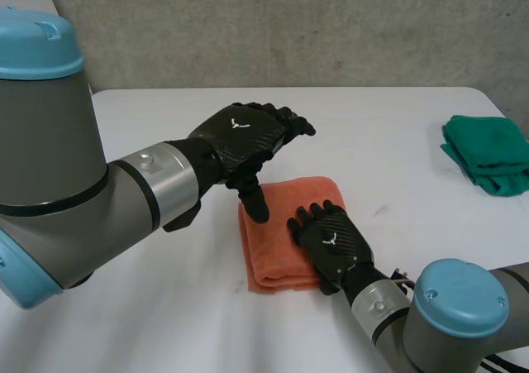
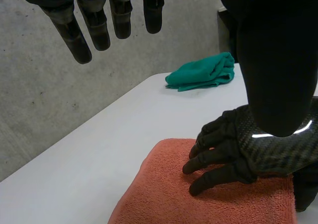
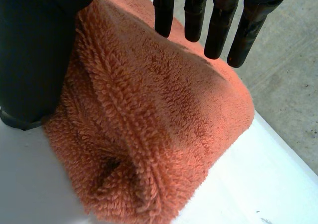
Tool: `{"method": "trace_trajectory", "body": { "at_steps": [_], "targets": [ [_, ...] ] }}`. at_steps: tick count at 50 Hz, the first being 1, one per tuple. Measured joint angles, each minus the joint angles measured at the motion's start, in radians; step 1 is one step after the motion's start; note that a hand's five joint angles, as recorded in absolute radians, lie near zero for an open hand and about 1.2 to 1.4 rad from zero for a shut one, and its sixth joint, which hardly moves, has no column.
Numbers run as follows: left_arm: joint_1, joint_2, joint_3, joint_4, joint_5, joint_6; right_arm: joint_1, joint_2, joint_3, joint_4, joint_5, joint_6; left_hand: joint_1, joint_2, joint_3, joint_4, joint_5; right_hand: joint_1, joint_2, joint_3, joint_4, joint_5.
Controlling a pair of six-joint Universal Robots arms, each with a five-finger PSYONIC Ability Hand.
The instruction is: Fold the laundry.
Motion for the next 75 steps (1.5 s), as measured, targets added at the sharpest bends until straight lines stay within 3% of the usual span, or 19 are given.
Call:
{"method": "trace_trajectory", "body": {
  "at_steps": [30, 32, 38, 48, 58, 63, 68, 75],
  "targets": [
    [0.002, 0.000, 0.000, 0.004, 0.002, -0.039, 0.001, 0.084, -0.145, 0.000, 0.007, 0.005, 0.000, 0.000, 0.000, 0.000, 0.000, 0.157, 0.162, 0.159, 0.161, 0.120],
    [0.001, 0.000, 0.000, 0.004, 0.002, -0.039, 0.001, 0.095, -0.160, 0.001, 0.007, 0.006, 0.000, 0.000, 0.000, 0.000, 0.000, 0.343, 0.420, 0.397, 0.396, 0.347],
    [0.000, 0.000, 0.000, 0.004, 0.001, -0.039, 0.000, 0.111, -0.194, 0.005, 0.006, 0.010, 0.001, 0.000, 0.000, 0.000, 0.000, 0.594, 0.810, 0.771, 0.801, 0.719],
    [0.001, 0.000, -0.001, 0.004, 0.001, -0.040, -0.062, 0.088, -0.232, 0.033, -0.021, 0.011, 0.001, 0.000, 0.000, 0.000, 0.000, 0.608, 0.850, 0.807, 0.869, 0.761],
    [0.005, -0.001, -0.001, 0.005, 0.001, -0.040, -0.353, 0.059, -0.308, 0.174, -0.192, -0.058, 0.001, 0.000, 0.000, 0.000, 0.000, 0.606, 0.850, 0.807, 0.874, 0.775],
    [0.006, -0.003, -0.002, 0.005, 0.001, -0.040, -0.528, 0.091, -0.408, 0.271, -0.337, -0.209, 0.001, 0.000, 0.000, 0.000, 0.000, 0.606, 0.855, 0.820, 0.876, 0.775],
    [0.004, -0.006, -0.005, 0.005, 0.001, -0.039, -0.602, 0.158, -0.548, 0.368, -0.457, -0.325, 0.000, 0.000, 0.000, 0.000, 0.000, 0.606, 0.855, 0.822, 0.877, 0.775],
    [0.003, -0.005, -0.011, 0.006, 0.003, -0.039, -0.618, 0.225, -0.777, 0.439, -0.512, -0.324, 0.000, 0.000, 0.000, 0.000, 0.000, 0.606, 0.855, 0.822, 0.878, 0.775]
  ]
}}
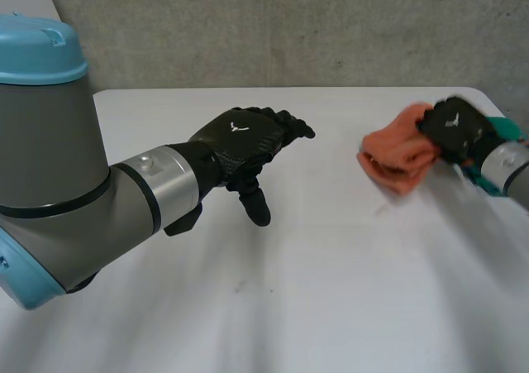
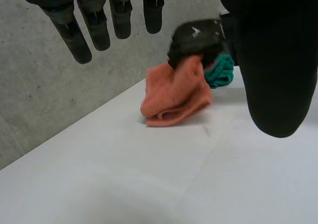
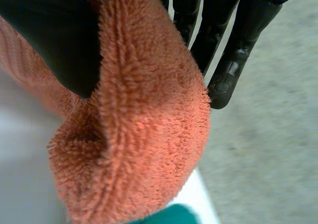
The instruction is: Fold the laundry.
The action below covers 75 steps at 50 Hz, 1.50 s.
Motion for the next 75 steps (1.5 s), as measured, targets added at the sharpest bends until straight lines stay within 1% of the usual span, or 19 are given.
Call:
{"method": "trace_trajectory", "body": {
  "at_steps": [5, 6, 12, 17, 28, 35, 39, 41, 42, 45, 54, 57, 59, 60, 64, 66, 69, 70, 75],
  "targets": [
    [0.000, 0.000, -0.002, 0.000, 0.000, 0.000, 0.000, 0.024, -0.132, -0.030, 0.027, 0.079, 0.000, 0.000, 0.000, 0.000, 0.000, 0.000, 0.000, 0.000, 0.000, 0.000],
    [0.000, 0.000, -0.004, 0.001, 0.000, 0.000, -0.005, 0.045, -0.240, -0.086, 0.058, 0.179, 0.000, 0.000, 0.000, 0.000, 0.000, 0.000, 0.000, 0.000, 0.000, 0.000],
    [-0.001, -0.001, -0.005, 0.001, 0.000, 0.000, -0.039, 0.098, -0.414, -0.208, 0.095, 0.386, 0.000, 0.000, 0.000, 0.000, 0.000, 0.000, 0.000, 0.006, 0.000, 0.001],
    [-0.001, -0.005, -0.006, 0.003, 0.000, -0.001, -0.089, 0.170, -0.505, -0.247, 0.096, 0.475, 0.000, 0.000, 0.000, 0.000, 0.000, 0.000, 0.000, 0.014, 0.000, 0.020],
    [-0.003, -0.017, -0.009, 0.011, 0.000, -0.013, -0.243, 0.322, -0.452, -0.232, 0.004, 0.446, 0.000, 0.000, 0.000, 0.000, 0.000, 0.000, 0.000, 0.014, 0.000, 0.020],
    [-0.004, -0.026, -0.012, 0.023, 0.000, -0.022, -0.324, 0.346, -0.369, -0.215, -0.069, 0.383, 0.000, 0.000, 0.000, 0.000, 0.000, 0.000, 0.000, 0.018, 0.000, 0.029],
    [-0.004, -0.029, -0.012, 0.027, 0.000, -0.026, -0.348, 0.333, -0.350, -0.175, -0.083, 0.362, 0.000, 0.000, 0.000, 0.000, 0.000, -0.124, -0.223, -0.198, -0.239, -0.153],
    [-0.004, -0.029, -0.012, 0.027, 0.000, -0.026, -0.348, 0.333, -0.350, -0.175, -0.083, 0.362, 0.000, 0.000, 0.000, 0.000, 0.000, -0.124, -0.223, -0.198, -0.239, -0.153],
    [-0.005, -0.029, -0.012, 0.027, 0.000, -0.029, -0.351, 0.319, -0.348, -0.148, -0.082, 0.354, 0.000, 0.000, 0.000, 0.000, 0.000, -0.611, -0.833, -0.800, -0.829, -0.728],
    [-0.006, -0.028, -0.012, 0.027, 0.000, -0.032, -0.350, 0.262, -0.348, -0.070, -0.070, 0.331, 0.000, 0.000, 0.000, 0.000, 0.000, -0.653, -0.936, -0.917, -0.951, -0.832],
    [-0.006, -0.019, -0.012, 0.027, 0.000, -0.037, -0.313, 0.046, -0.337, 0.136, 0.017, 0.302, 0.000, 0.000, 0.000, 0.000, 0.000, -0.653, -0.938, -0.918, -0.952, -0.833],
    [-0.004, -0.011, -0.012, 0.027, -0.003, -0.037, -0.235, -0.055, -0.305, 0.209, 0.098, 0.319, 0.000, 0.000, 0.000, 0.000, 0.000, -0.653, -0.938, -0.918, -0.952, -0.833],
    [-0.003, -0.009, -0.011, 0.027, -0.004, -0.037, -0.226, -0.063, -0.300, 0.213, 0.105, 0.321, 0.000, 0.000, 0.000, 0.000, 0.000, -0.653, -0.938, -0.918, -0.952, -0.833],
    [0.000, 0.003, -0.011, 0.029, -0.009, -0.039, -0.153, -0.130, -0.252, 0.242, 0.167, 0.345, 0.000, 0.000, 0.000, 0.000, 0.000, -0.653, -0.938, -0.918, -0.952, -0.833],
    [0.011, 0.032, -0.013, 0.041, -0.029, -0.044, -0.045, -0.227, -0.147, 0.245, 0.246, 0.403, 0.000, 0.000, 0.000, 0.000, 0.000, -0.653, -0.938, -0.918, -0.952, -0.833],
    [0.033, 0.067, -0.026, 0.075, -0.080, -0.049, 0.031, -0.310, -0.038, 0.213, 0.300, 0.476, 0.000, 0.000, 0.000, 0.000, 0.000, -0.653, -0.938, -0.918, -0.952, -0.833],
    [0.054, 0.093, -0.041, 0.105, -0.127, -0.052, 0.046, -0.328, -0.014, 0.203, 0.312, 0.493, 0.000, 0.000, 0.000, 0.000, 0.000, -0.653, -0.938, -0.918, -0.952, -0.833],
    [0.078, 0.117, -0.057, 0.136, -0.176, -0.053, 0.112, -0.429, 0.126, 0.141, 0.373, 0.583, 0.000, 0.000, 0.000, 0.000, 0.000, -0.653, -0.938, -0.918, -0.952, -0.833],
    [0.150, 0.161, -0.099, 0.198, -0.283, -0.052, 0.180, -0.566, 0.314, 0.041, 0.465, 0.671, 0.000, 0.000, 0.000, 0.000, 0.000, -0.653, -0.938, -0.918, -0.952, -0.833]
  ]
}}
